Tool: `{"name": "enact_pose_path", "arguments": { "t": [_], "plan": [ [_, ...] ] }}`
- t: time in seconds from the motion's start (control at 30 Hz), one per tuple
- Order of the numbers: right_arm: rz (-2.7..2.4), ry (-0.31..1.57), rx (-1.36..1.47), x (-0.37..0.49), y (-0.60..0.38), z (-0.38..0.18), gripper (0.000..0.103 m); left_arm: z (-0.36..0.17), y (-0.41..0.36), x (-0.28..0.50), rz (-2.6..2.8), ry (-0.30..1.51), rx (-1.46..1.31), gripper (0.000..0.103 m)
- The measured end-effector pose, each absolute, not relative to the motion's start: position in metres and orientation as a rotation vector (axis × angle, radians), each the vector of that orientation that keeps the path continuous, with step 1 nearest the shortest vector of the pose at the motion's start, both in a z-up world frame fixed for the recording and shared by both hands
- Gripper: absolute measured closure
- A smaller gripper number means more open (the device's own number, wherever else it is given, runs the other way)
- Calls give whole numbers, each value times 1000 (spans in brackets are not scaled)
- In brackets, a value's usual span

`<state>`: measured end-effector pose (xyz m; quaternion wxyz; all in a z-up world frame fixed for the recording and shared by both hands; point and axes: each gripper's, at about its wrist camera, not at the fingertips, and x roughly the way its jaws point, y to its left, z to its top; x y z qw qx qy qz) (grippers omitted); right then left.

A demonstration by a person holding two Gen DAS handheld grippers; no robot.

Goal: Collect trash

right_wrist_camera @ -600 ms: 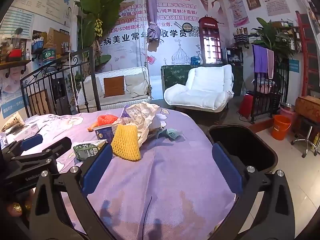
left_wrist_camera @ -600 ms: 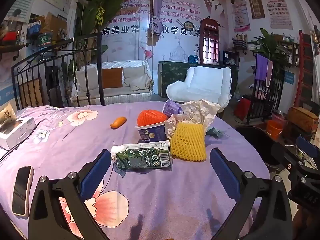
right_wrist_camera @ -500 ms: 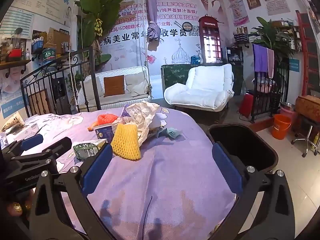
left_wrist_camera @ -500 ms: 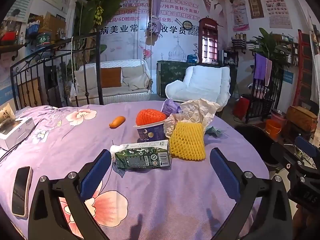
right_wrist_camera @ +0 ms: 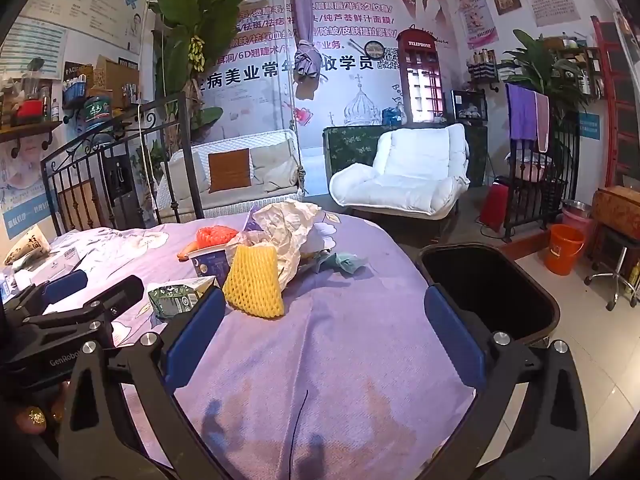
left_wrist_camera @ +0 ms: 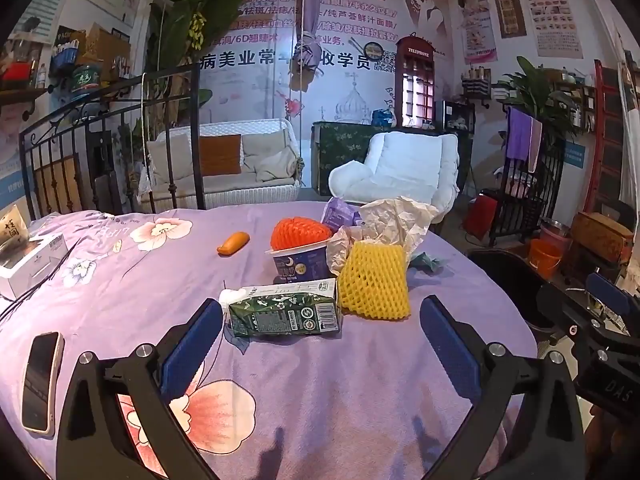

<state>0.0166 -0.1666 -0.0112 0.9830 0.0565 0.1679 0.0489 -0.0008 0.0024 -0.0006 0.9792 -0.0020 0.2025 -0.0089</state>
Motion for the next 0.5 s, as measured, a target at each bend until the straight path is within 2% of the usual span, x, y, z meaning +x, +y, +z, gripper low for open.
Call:
{"name": "enact_pose_path", "arguments": {
  "t": [0.5],
  "plan": [
    [101,340,115,18,-166,-12,4,-3,3,1,-21,418,-4,5]
  ]
}}
